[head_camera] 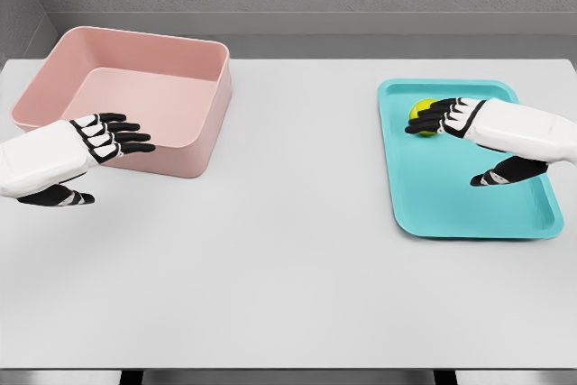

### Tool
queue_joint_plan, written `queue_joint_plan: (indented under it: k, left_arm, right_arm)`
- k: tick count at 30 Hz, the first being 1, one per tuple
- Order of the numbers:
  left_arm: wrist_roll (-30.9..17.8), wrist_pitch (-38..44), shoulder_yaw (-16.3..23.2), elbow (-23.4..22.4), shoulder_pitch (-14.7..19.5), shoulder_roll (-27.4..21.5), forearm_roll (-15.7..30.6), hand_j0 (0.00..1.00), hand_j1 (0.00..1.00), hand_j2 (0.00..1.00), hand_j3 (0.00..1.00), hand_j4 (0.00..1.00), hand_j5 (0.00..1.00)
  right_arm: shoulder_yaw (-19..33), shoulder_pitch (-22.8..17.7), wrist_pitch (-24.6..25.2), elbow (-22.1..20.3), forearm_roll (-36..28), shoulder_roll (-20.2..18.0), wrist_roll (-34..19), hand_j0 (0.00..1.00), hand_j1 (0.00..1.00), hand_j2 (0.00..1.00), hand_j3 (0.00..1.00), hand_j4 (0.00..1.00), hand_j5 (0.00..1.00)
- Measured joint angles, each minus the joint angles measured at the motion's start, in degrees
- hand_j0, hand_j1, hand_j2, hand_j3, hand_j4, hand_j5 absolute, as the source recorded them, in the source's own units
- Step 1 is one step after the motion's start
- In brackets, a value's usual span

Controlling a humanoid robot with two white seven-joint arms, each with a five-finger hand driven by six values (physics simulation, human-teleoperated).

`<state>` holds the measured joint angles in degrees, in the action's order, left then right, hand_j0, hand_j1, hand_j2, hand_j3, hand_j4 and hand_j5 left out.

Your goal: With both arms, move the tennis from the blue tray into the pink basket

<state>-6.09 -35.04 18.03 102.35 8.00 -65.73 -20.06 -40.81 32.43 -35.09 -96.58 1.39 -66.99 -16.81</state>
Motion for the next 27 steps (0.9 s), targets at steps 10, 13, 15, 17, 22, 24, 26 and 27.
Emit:
queue_joint_plan:
  k: [10, 13, 15, 17, 22, 24, 26, 27]
  left_arm:
    - [0.0, 0.0, 0.0, -0.04, -0.18, -0.02, -0.03, 1.0, 1.0, 1.0, 1.0, 1.0, 1.0]
    - [0.0, 0.0, 0.01, -0.05, -0.43, -0.03, -0.01, 1.0, 1.0, 1.0, 1.0, 1.0, 1.0]
    - [0.0, 0.0, 0.01, -0.05, -0.44, -0.02, -0.02, 1.0, 1.0, 1.0, 1.0, 1.0, 1.0]
    - [0.0, 0.0, 0.01, -0.03, -0.53, 0.02, -0.01, 1.0, 1.0, 1.0, 1.0, 1.0, 1.0]
    - [0.0, 0.0, 0.0, -0.01, -0.62, 0.12, -0.01, 1.0, 1.0, 1.0, 1.0, 1.0, 1.0]
    - [0.0, 0.0, 0.0, 0.02, -0.61, 0.14, -0.02, 1.0, 1.0, 1.0, 1.0, 1.0, 1.0]
    - [0.0, 0.0, 0.0, 0.03, -0.62, 0.14, -0.02, 1.0, 1.0, 1.0, 1.0, 1.0, 1.0]
    - [0.0, 0.0, 0.0, 0.03, -0.62, 0.16, -0.03, 1.0, 1.0, 1.0, 1.0, 1.0, 1.0]
  right_arm:
    - [-0.56, 7.2, 0.02, 8.85, 7.36, 8.37, -0.11, 1.0, 1.0, 1.0, 1.0, 1.0, 1.0]
    - [-0.65, 9.14, 0.03, 14.75, 9.82, 13.26, -2.17, 1.0, 1.0, 1.0, 1.0, 1.0, 1.0]
    - [-0.68, 9.93, 0.01, 19.36, 11.19, 16.87, -4.72, 1.0, 1.0, 1.0, 1.0, 1.0, 1.0]
    - [-0.71, 11.34, 0.0, 23.27, 12.61, 19.52, -6.37, 1.0, 1.0, 1.0, 1.0, 1.0, 1.0]
    - [-0.92, 16.08, 0.0, 31.66, 14.54, 24.4, -10.54, 1.0, 1.0, 1.0, 1.0, 1.0, 1.0]
    - [-1.12, 16.61, -0.02, 34.6, 15.82, 26.39, -11.27, 1.0, 1.0, 1.0, 1.0, 1.0, 1.0]
    - [-1.25, 16.61, -0.03, 36.86, 17.21, 27.88, -11.65, 1.0, 1.0, 1.0, 1.0, 1.0, 1.0]
    - [-1.41, 16.61, -0.03, 38.08, 17.91, 28.58, -11.76, 1.0, 1.0, 1.0, 1.0, 1.0, 1.0]
